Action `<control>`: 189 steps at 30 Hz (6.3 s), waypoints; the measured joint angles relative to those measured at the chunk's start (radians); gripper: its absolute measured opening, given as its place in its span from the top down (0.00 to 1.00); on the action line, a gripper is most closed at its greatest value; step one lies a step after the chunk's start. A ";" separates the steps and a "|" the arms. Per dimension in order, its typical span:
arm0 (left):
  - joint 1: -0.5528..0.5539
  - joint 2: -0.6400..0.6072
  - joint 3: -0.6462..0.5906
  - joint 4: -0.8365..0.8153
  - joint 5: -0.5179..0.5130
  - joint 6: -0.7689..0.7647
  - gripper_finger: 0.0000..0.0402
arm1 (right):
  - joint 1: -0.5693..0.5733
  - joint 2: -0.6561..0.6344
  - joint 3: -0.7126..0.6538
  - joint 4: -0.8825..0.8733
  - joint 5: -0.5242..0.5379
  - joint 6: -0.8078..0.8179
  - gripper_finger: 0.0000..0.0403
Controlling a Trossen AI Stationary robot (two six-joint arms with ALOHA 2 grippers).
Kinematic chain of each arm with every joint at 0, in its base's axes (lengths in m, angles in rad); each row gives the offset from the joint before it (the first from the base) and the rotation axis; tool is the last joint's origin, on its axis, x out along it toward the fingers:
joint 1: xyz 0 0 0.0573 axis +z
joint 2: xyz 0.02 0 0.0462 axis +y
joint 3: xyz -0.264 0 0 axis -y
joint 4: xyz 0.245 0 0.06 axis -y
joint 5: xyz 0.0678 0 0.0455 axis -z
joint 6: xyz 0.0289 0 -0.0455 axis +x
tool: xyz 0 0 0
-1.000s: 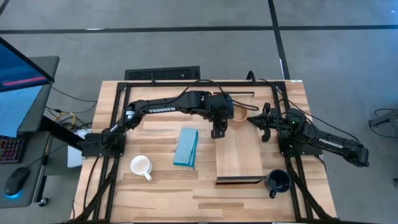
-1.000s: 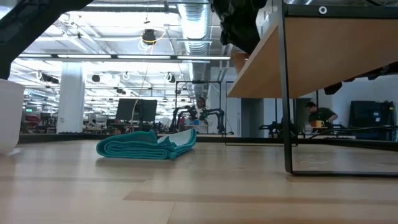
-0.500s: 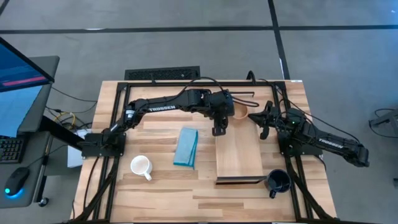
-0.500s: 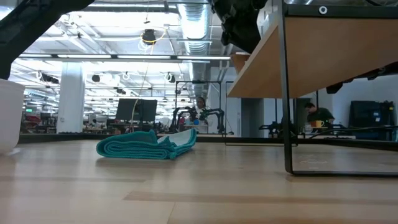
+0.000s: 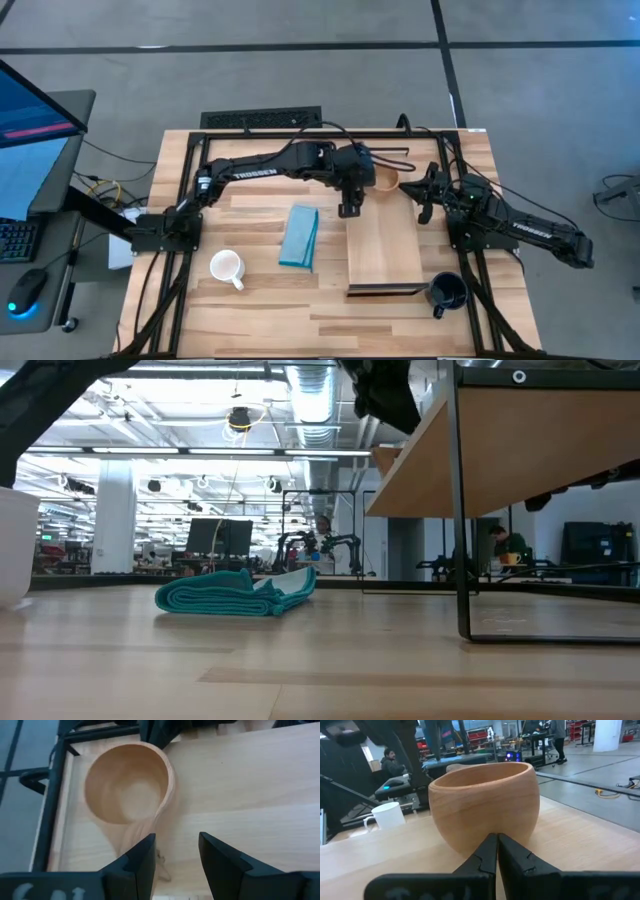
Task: Stack small to large cups/mugs on shelf
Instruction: Put the brown mug on the shelf, then put the black mug on the shelf
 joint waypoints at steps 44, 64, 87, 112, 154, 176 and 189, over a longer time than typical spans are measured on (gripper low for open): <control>0.156 -0.243 -0.006 0.011 -0.042 0.054 0.65 | 0.000 0.000 0.029 -0.114 -0.006 -0.016 0.91; 0.147 -0.977 -1.129 0.792 -0.153 -0.003 0.65 | 0.000 -0.057 0.192 -0.335 0.005 -0.103 0.91; 0.076 -1.237 -1.842 1.455 -0.224 -0.023 0.65 | 0.002 -0.105 0.334 -0.363 -0.089 0.036 0.91; 0.077 -1.253 -1.971 1.534 -0.268 -0.084 0.65 | 0.002 0.142 0.722 -0.922 -0.103 0.000 0.95; 0.104 -1.258 -2.246 1.984 -0.271 -0.092 0.65 | 0.002 0.144 0.811 -1.332 -0.243 0.351 0.86; 0.104 -1.258 -2.246 1.973 -0.273 -0.119 0.65 | 0.002 0.144 0.810 -1.266 -0.234 0.351 0.56; 0.104 -1.258 -2.246 1.973 -0.272 -0.117 0.65 | 0.002 0.146 0.810 -1.149 -0.260 0.188 0.60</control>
